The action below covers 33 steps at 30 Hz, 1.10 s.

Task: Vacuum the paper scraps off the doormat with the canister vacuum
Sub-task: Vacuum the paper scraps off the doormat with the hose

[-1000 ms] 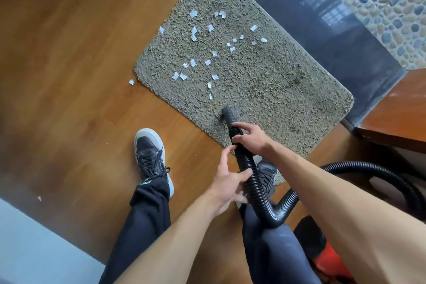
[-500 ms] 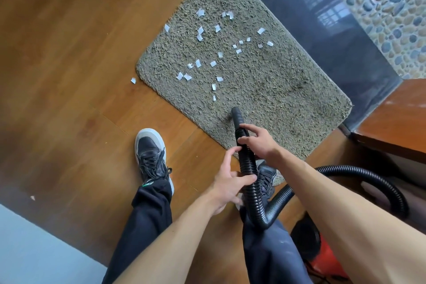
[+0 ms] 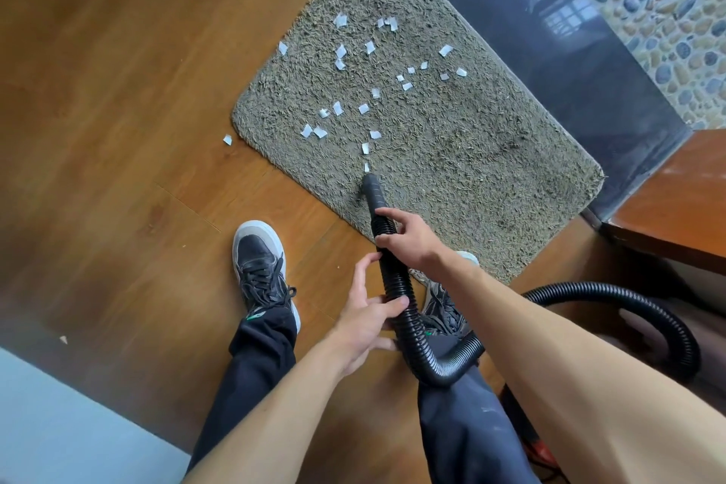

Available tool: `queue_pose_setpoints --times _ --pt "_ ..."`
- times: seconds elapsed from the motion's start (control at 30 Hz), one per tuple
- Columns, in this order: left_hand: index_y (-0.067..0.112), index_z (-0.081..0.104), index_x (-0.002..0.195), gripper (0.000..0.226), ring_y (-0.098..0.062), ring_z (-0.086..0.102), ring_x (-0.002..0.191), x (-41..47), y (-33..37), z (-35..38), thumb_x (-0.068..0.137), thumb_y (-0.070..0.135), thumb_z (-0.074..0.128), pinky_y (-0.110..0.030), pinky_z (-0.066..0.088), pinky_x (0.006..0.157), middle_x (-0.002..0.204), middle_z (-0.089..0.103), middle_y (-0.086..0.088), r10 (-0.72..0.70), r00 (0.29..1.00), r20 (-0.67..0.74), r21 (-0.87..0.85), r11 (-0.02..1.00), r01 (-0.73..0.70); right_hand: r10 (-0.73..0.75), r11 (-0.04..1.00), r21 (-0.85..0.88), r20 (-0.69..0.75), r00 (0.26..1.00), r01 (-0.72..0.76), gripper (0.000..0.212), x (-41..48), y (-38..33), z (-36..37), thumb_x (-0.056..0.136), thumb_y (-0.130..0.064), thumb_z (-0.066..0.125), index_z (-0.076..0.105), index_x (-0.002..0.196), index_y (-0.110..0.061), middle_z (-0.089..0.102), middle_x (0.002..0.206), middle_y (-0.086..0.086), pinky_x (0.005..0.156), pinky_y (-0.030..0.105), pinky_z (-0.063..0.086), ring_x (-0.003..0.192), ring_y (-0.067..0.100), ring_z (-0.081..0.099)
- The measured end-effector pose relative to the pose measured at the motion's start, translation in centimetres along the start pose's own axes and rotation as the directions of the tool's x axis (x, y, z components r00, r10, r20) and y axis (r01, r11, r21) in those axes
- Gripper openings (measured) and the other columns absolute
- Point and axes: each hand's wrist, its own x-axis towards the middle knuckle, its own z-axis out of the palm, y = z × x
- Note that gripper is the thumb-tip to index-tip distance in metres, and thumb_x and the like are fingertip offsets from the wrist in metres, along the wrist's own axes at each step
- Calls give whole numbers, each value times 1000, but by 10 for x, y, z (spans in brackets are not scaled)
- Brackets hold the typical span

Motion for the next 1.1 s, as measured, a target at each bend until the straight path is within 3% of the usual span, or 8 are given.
queue_pose_setpoints --times 0.17,0.33,0.5,0.67,0.77,0.9,1.1 --pt "64 42 112 67 -47 66 106 -2 9 -8 94 3 62 -68 51 85 111 68 -25 2 1000 -17 5 1000 -2 -44 997 -58 -9 999 44 58 6 -10 6 83 -12 65 54 138 -30 59 88 -6 89 47 57 91 24 65" --pt "64 43 111 67 -44 67 105 1 18 -10 95 2 61 -69 50 86 112 69 -24 4 1000 -1 16 1000 -4 -36 999 -40 -47 998 34 58 10 -13 3 82 -15 66 54 137 -31 61 89 -5 92 47 55 98 28 66" --pt "65 42 114 66 -32 69 92 7 24 -11 95 4 61 -68 51 86 102 71 -17 23 1000 19 32 999 -23 -70 997 -46 -63 996 67 57 16 -18 -3 84 -11 65 54 138 -26 59 84 -7 91 47 56 89 22 64" --pt "66 42 113 68 -38 70 99 10 31 -17 94 4 62 -68 52 85 106 71 -20 38 999 -5 43 998 -38 -85 995 -51 -53 995 82 57 22 -29 -4 86 -8 64 53 139 -23 57 82 -8 89 46 57 84 20 63" --pt "65 40 119 69 -36 70 100 12 34 -21 94 5 63 -66 53 84 109 71 -20 43 999 -18 53 998 -42 -98 992 -86 -60 993 93 57 24 -35 -2 85 -11 65 53 139 -25 57 82 -9 89 45 57 87 22 65" --pt "58 35 132 70 -28 71 96 15 37 -22 94 5 63 -60 57 80 106 73 -15 41 999 -9 91 995 -40 -101 988 -131 -106 989 87 58 26 -35 -2 82 -15 64 54 138 -26 64 98 3 92 45 55 98 29 67" --pt "57 32 136 72 -27 72 95 21 43 -18 95 6 62 -54 60 76 107 72 -16 41 999 0 124 991 -40 -105 987 -142 -163 981 82 59 27 -32 -9 84 -18 64 52 140 -29 62 96 3 89 43 56 90 24 66"
